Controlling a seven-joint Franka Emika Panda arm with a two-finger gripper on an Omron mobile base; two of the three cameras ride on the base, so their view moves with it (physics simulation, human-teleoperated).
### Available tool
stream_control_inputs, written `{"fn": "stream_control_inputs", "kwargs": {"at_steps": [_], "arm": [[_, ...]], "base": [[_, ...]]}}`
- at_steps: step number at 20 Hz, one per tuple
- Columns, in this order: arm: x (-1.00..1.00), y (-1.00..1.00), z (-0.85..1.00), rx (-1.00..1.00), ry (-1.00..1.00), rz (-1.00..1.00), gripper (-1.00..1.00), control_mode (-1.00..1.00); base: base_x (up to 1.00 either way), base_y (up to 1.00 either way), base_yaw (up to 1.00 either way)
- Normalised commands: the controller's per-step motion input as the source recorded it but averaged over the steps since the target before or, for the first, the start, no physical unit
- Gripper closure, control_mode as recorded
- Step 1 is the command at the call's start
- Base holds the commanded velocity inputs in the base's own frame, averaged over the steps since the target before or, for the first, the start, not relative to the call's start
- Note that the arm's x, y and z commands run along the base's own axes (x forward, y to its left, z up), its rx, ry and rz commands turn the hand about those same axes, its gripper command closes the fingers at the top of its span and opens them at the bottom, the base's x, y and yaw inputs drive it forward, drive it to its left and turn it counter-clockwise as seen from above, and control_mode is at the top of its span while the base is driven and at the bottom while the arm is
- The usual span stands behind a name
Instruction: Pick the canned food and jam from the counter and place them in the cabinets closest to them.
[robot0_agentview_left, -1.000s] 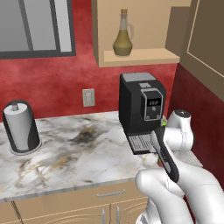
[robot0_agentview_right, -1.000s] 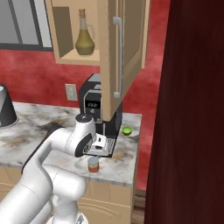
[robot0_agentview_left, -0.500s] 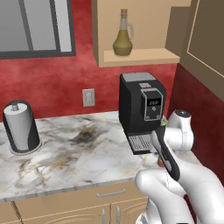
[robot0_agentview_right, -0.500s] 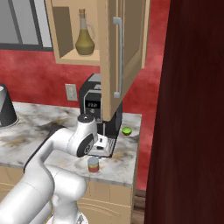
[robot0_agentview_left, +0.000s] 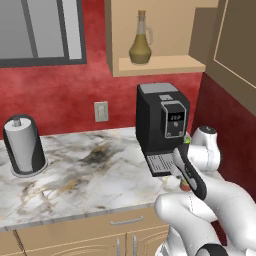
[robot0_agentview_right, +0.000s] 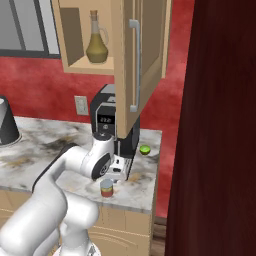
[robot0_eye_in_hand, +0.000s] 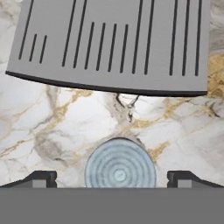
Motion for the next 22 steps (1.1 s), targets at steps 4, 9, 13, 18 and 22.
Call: {"fn": "stream_control_inputs", "kwargs": {"at_steps": [4, 9, 13, 18, 22], "arm": [[-0.10, 0.24, -0.49, -0.04, 0.00, 0.04, -1.00, -1.00], [-0.14, 0.14, -0.54, -0.07, 0.00, 0.03, -1.00, -1.00], [-0.23, 0.01, -0.52, -0.09, 0.00, 0.01, -1.00, -1.00], [-0.22, 0.01, -0.56, -0.06, 0.00, 0.01, -1.00, -1.00], [-0.15, 0.09, -0.62, 0.00, 0.00, 0.01, -1.00, -1.00]], "base": [[0.00, 0.00, 0.00], [0.00, 0.00, 0.00], [0.00, 0.00, 0.00], [0.00, 0.00, 0.00], [0.00, 0.00, 0.00]]}}
